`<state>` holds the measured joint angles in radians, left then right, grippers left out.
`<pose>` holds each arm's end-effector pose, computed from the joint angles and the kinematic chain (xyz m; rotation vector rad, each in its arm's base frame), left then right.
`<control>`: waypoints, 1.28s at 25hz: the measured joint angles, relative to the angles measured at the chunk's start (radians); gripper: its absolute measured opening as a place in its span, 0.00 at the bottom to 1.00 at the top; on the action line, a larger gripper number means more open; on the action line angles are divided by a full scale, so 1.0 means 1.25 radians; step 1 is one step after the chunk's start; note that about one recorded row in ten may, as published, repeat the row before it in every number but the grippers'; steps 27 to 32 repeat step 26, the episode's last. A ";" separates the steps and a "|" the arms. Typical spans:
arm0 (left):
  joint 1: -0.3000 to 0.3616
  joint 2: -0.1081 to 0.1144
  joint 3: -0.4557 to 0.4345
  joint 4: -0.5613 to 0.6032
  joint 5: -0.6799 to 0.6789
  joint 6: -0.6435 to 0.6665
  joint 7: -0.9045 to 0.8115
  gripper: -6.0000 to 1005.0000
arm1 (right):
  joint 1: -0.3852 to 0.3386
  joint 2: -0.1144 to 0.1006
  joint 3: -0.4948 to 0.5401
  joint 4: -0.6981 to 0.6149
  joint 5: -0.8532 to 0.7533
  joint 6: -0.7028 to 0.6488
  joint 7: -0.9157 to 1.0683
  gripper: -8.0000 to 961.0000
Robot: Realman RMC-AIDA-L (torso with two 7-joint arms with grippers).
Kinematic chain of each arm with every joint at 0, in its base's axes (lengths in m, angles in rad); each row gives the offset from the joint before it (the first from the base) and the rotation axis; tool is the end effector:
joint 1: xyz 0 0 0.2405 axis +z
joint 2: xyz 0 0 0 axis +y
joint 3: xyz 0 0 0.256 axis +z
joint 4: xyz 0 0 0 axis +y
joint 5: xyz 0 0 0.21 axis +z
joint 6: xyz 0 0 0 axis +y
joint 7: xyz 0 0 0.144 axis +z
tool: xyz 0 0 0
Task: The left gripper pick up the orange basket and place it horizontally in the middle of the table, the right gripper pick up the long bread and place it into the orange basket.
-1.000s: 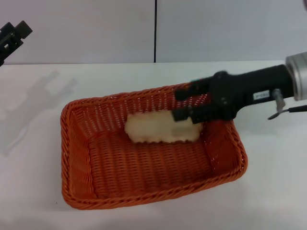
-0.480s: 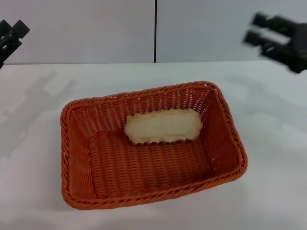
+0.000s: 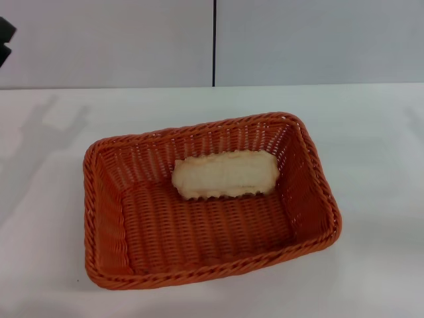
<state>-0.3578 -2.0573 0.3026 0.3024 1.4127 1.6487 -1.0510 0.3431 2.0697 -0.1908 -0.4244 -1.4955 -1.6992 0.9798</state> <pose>-0.3230 0.2909 0.0660 -1.7425 -0.6450 -1.3240 0.3268 0.2831 0.0893 -1.7461 0.4598 1.2114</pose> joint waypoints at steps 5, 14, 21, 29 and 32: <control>0.009 -0.004 -0.029 -0.104 -0.087 0.013 0.196 0.81 | -0.013 0.000 0.126 0.079 0.002 0.003 -0.104 0.65; 0.014 -0.008 -0.098 -0.224 -0.136 0.019 0.399 0.81 | -0.014 0.001 0.183 0.114 0.014 0.051 -0.124 0.65; 0.008 -0.010 -0.110 -0.248 -0.136 0.016 0.450 0.81 | -0.007 0.001 0.194 0.122 0.016 0.082 -0.126 0.65; 0.002 -0.010 -0.113 -0.251 -0.136 0.014 0.463 0.81 | -0.006 0.001 0.215 0.132 0.017 0.084 -0.150 0.65; 0.002 -0.010 -0.113 -0.251 -0.136 0.014 0.463 0.81 | -0.006 0.001 0.215 0.132 0.017 0.084 -0.150 0.65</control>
